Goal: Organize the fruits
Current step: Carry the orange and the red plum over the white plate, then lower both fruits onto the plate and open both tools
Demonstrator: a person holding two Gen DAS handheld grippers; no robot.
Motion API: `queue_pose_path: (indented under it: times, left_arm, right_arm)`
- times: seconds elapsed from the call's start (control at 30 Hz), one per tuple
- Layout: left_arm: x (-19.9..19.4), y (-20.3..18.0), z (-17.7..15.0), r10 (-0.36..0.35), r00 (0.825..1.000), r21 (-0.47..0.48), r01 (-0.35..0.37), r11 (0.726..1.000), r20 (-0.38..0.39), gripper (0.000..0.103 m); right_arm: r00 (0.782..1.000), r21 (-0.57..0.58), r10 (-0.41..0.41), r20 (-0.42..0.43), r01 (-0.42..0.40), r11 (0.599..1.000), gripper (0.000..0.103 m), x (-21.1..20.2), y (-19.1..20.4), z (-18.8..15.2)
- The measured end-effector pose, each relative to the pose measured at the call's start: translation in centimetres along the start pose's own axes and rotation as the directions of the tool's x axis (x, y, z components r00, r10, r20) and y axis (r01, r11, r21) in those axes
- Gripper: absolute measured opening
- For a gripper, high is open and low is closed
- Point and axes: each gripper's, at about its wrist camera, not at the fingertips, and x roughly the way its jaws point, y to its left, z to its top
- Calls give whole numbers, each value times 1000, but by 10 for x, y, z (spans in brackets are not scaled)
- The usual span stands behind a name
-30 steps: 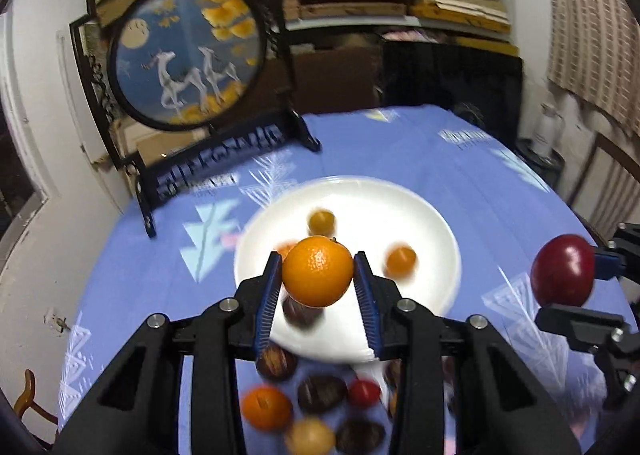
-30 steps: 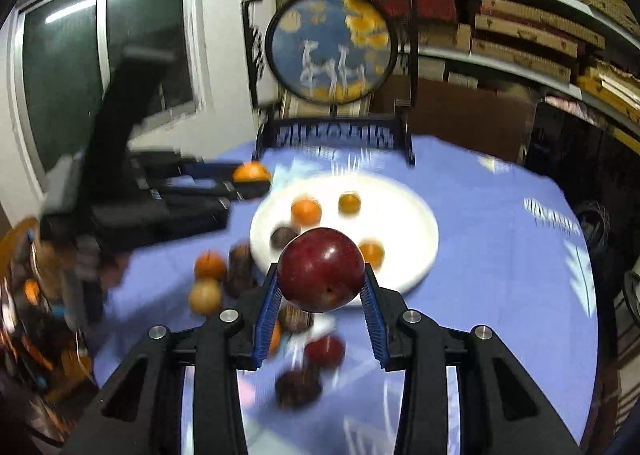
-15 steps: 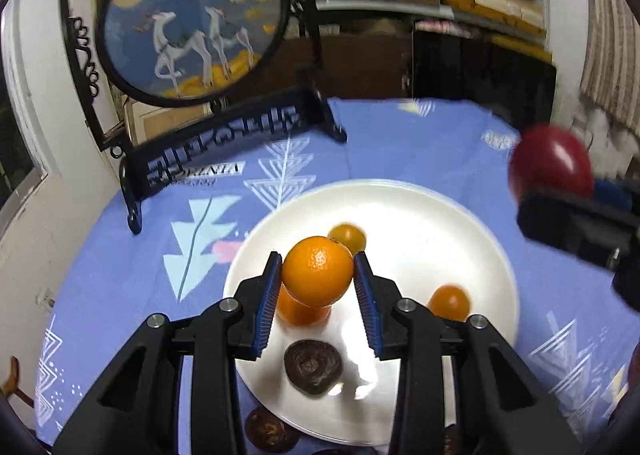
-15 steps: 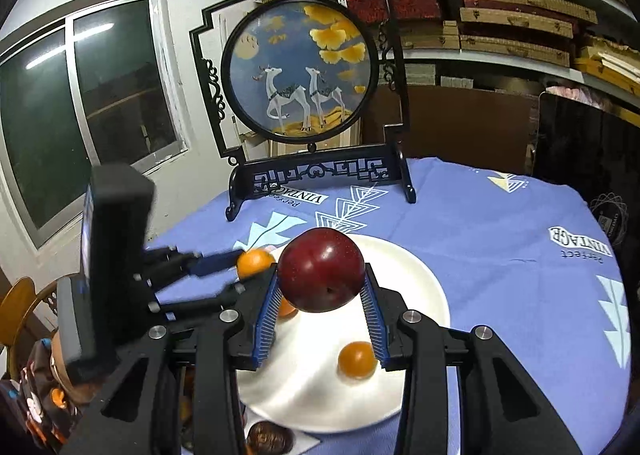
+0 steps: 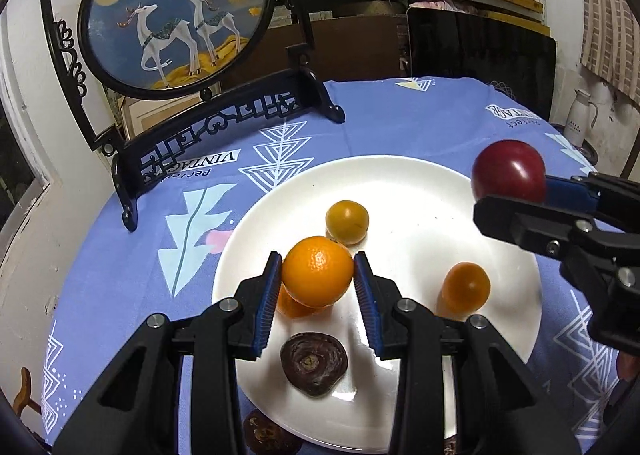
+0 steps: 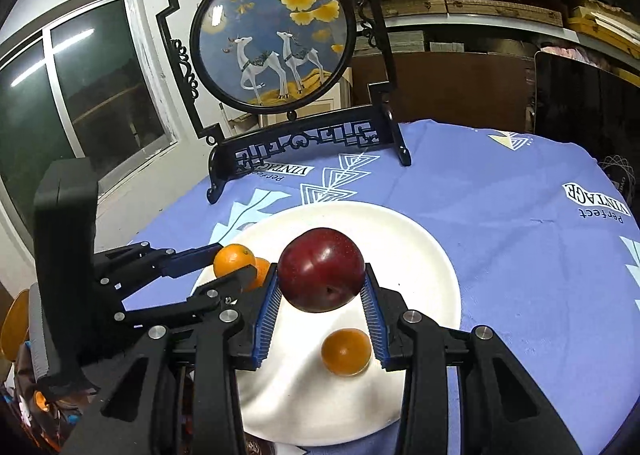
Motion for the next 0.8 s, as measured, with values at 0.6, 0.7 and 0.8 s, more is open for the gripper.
queue_pose_path:
  times: [0.6,0.7,0.8]
  left_arm:
    - [4,2,-1,33,999,2,-33,999,-10,69]
    - [1,7,1,45,999,-16,-45,999,9,71]
    - [3,14,1,50,999,-39,-50,998,3,72]
  right_arm:
    - [997,10,-65,30,65,998,64,8,-2,-6]
    - [997,38,-66,40,64,997,65,4,-9,-4]
    - [997,42,-72,39,71,997,66,4,-11,-4]
